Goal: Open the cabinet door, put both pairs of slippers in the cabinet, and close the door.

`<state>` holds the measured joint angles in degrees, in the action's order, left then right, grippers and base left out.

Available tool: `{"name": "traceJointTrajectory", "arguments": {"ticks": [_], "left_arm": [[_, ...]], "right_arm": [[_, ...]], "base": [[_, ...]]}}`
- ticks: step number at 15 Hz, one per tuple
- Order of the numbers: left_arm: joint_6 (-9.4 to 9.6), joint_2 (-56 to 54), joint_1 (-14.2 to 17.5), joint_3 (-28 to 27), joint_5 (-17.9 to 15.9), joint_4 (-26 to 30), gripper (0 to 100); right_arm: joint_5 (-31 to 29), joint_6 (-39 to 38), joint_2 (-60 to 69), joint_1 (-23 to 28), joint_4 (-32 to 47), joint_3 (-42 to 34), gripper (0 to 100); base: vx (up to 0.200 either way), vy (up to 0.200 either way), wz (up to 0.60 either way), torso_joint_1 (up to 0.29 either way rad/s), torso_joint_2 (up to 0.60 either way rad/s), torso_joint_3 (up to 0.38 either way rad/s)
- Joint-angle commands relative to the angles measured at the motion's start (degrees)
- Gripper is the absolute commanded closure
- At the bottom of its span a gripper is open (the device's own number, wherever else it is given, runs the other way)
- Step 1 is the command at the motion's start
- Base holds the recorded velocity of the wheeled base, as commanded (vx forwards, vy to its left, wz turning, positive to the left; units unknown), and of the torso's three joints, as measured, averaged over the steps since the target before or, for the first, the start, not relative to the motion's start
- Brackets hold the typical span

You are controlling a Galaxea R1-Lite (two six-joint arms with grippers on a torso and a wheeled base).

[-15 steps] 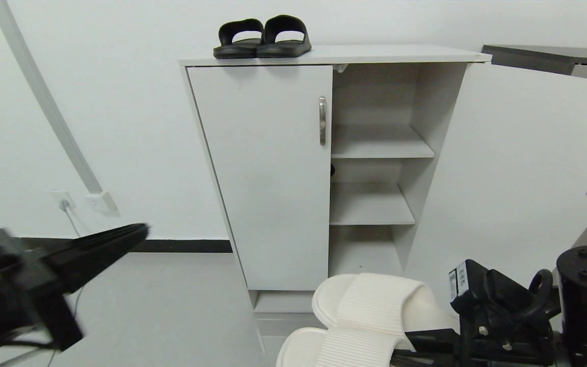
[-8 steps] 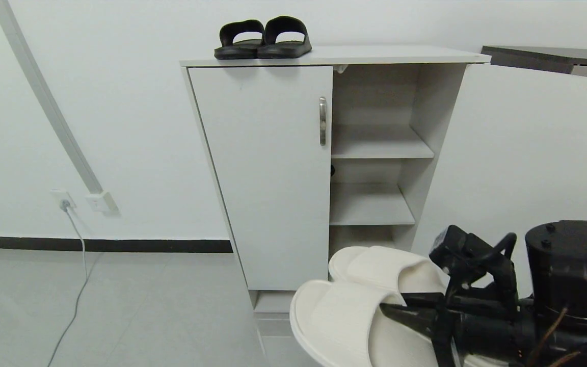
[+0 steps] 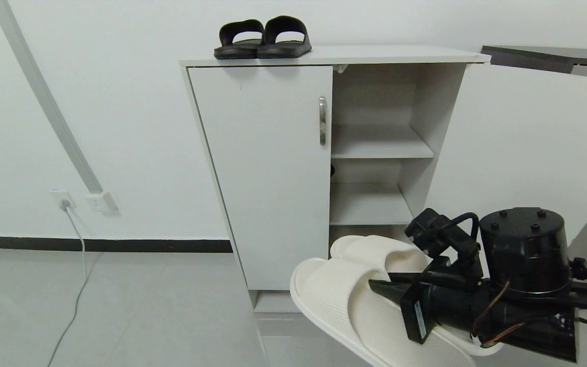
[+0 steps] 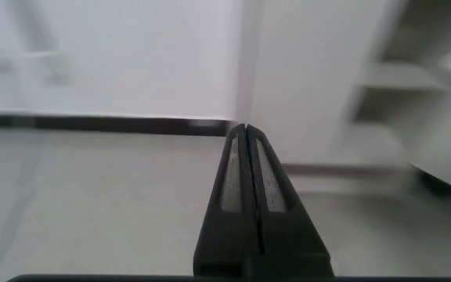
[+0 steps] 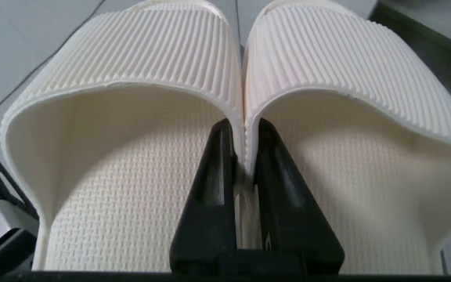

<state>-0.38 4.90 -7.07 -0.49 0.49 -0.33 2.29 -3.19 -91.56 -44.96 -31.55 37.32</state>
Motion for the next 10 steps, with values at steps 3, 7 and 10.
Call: {"name": "traceJointTrajectory", "arguments": {"ticks": [3,7,10], "left_arm": [[-0.15,0.11,0.13,0.40,7.25,0.50,100],[1.08,-1.30,6.72,0.31,6.02,0.68,100],[0.91,-4.90,6.98,0.49,1.18,0.42,100]], "right_arm": [[-4.23,-0.23,-0.99,-0.04,0.08,0.74,100],[-10.91,-1.99,-3.18,-0.13,0.08,3.11,100],[-14.24,-3.57,-6.00,-0.22,0.00,4.26,100]], "base": [[0.000,0.000,0.00,0.000,0.00,0.000],[0.000,0.000,0.00,0.000,0.00,0.000],[0.000,0.000,0.00,0.000,0.00,0.000]]}}
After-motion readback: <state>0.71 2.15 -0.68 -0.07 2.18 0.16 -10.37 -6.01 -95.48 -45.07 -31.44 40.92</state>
